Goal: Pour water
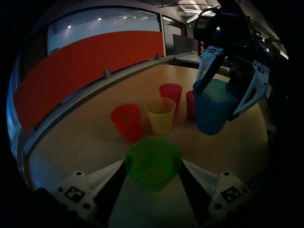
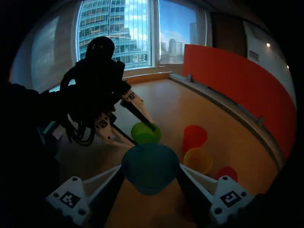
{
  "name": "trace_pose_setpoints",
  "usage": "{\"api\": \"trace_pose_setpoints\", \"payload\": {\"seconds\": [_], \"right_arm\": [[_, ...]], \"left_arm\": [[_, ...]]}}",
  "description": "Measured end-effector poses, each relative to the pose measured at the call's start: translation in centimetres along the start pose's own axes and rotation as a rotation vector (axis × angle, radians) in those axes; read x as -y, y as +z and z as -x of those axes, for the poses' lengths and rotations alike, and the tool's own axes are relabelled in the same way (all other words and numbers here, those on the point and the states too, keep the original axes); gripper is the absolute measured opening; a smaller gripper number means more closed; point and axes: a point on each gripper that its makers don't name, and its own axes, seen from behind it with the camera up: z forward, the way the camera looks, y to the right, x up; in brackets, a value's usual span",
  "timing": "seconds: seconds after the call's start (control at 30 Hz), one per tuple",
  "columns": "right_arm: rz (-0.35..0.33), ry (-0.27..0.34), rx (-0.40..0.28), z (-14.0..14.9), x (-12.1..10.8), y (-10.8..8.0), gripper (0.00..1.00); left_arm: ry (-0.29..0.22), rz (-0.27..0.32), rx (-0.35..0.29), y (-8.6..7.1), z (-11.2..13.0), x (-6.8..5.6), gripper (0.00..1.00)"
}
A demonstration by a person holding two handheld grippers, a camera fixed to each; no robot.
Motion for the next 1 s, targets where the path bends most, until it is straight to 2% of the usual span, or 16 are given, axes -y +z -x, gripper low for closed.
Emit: {"api": "trace_pose_setpoints", "payload": {"seconds": [0.47,0.87,1.0], "right_arm": [[0.003,0.001,0.004,0.1,-0.2,0.3,0.92],[0.008,-0.009,0.009,0.1,-0.1,0.4,0.92],[0.009,-0.01,0.01,0.0,0.0,0.4,0.92]], "left_arm": [[-0.014,0.013,-0.005,0.9,0.9,-0.1,0.87],[-0.063,0.021,-0.017,0.5,1.5,0.5,0.87],[-0.067,0.019,-0.015,0.4,1.7,0.6,0.91]]}}
